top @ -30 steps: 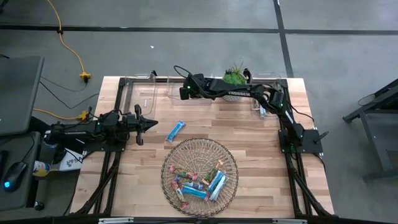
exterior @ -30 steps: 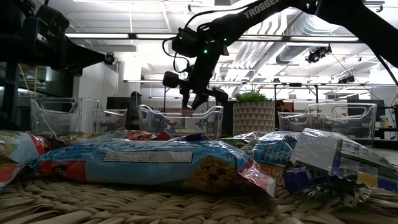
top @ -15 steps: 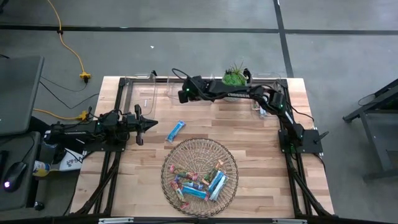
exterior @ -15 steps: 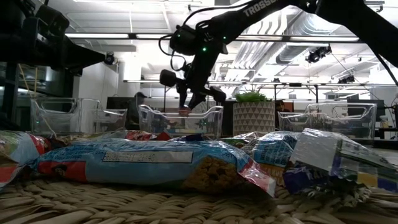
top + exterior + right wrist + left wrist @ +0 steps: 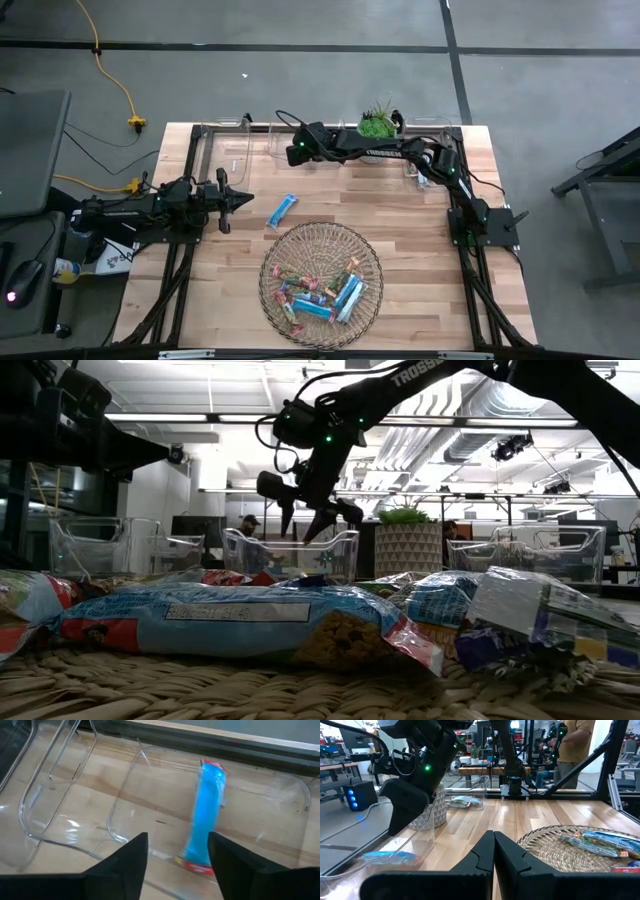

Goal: Pick and place Granola Bars by type
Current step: Put the red granola bar into the middle transparent bin

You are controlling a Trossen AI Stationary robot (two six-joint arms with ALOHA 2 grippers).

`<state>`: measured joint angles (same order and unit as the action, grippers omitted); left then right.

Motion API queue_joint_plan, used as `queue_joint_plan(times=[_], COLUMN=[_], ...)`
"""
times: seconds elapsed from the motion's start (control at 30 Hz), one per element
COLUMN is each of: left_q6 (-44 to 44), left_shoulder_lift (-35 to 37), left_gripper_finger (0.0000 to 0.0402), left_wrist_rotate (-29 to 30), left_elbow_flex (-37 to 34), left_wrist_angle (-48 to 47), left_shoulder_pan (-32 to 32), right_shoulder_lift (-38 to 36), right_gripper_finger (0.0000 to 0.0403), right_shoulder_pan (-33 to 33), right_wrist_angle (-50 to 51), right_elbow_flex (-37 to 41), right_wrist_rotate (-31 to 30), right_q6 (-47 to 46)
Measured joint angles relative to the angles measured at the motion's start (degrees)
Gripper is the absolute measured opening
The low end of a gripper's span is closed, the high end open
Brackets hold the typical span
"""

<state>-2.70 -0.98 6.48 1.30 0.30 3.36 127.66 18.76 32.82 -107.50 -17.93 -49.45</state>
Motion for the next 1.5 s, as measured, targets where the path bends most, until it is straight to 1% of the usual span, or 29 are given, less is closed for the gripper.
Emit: queue_joint_plan(times=[0.1, 0.2, 0.3, 0.4, 0.47, 0.53, 0.63, 0.73, 0.87, 1.13, 1.2, 1.37, 1.43, 1.5], left_q6=[0.0, 0.0, 0.0, 0.0, 0.0, 0.0, 0.0, 0.0, 0.0, 0.0, 0.0, 0.0, 0.0, 0.0], left_shoulder_lift=[0.0, 0.0, 0.0, 0.0, 0.0, 0.0, 0.0, 0.0, 0.0, 0.0, 0.0, 0.0, 0.0, 0.0], left_gripper_finger=[0.0003, 0.0003, 0.0003, 0.0003, 0.0003, 0.0003, 0.0003, 0.0003, 0.0003, 0.0003, 0.0003, 0.0003, 0.0003, 0.0003], left_wrist_rotate=[0.0, 0.0, 0.0, 0.0, 0.0, -0.1, -0.3, -0.4, -0.4, -0.4, -0.4, -0.4, -0.4, -0.4], left_elbow_flex=[0.0, 0.0, 0.0, 0.0, 0.0, 0.0, 0.0, 0.0, 0.0, 0.0, 0.0, 0.0, 0.0, 0.0], left_wrist_angle=[0.0, 0.0, 0.0, 0.0, 0.0, 0.0, -0.1, -0.1, -0.1, 0.0, 0.0, 0.0, 0.0, 0.0], left_shoulder_pan=[0.0, 0.0, 0.0, 0.0, 0.0, 0.0, 0.0, 0.0, 0.0, 0.0, 0.0, 0.0, 0.0, 0.0], right_shoulder_lift=[0.0, 0.0, -0.5, -1.8, -2.6, -3.0, -3.4, -3.7, -4.1, -6.7, -7.8, -11.5, -12.8, -14.0], right_gripper_finger=[0.0206, 0.0212, 0.0212, 0.0208, 0.0206, 0.0205, 0.0206, 0.0206, 0.0204, 0.0204, 0.0204, 0.0204, 0.0204, 0.0204], right_shoulder_pan=[0.0, 0.0, 0.0, -0.2, -0.5, -0.8, -0.9, -1.1, -2.0, -5.6, -6.5, -9.5, -10.7, -12.0], right_wrist_angle=[-1.2, -4.8, -10.8, -17.1, -20.9, -23.5, -24.3, -23.1, -20.7, -13.2, -10.0, -1.0, 2.8, 6.1], right_elbow_flex=[0.0, 0.0, 0.0, 0.0, -0.1, -0.1, 0.0, 0.0, 0.0, 0.0, 0.0, 0.0, 0.0, 0.0], right_wrist_rotate=[0.1, 1.0, 3.6, 7.5, 12.1, 18.3, 28.6, 38.6, 47.5, 60.8, 62.7, 63.5, 62.4, 59.9], right_q6=[0.5, 3.8, 10.9, 21.7, 29.4, 35.3, 39.7, 40.8, 40.5, 37.4, 37.4, 39.5, 41.2, 42.8])
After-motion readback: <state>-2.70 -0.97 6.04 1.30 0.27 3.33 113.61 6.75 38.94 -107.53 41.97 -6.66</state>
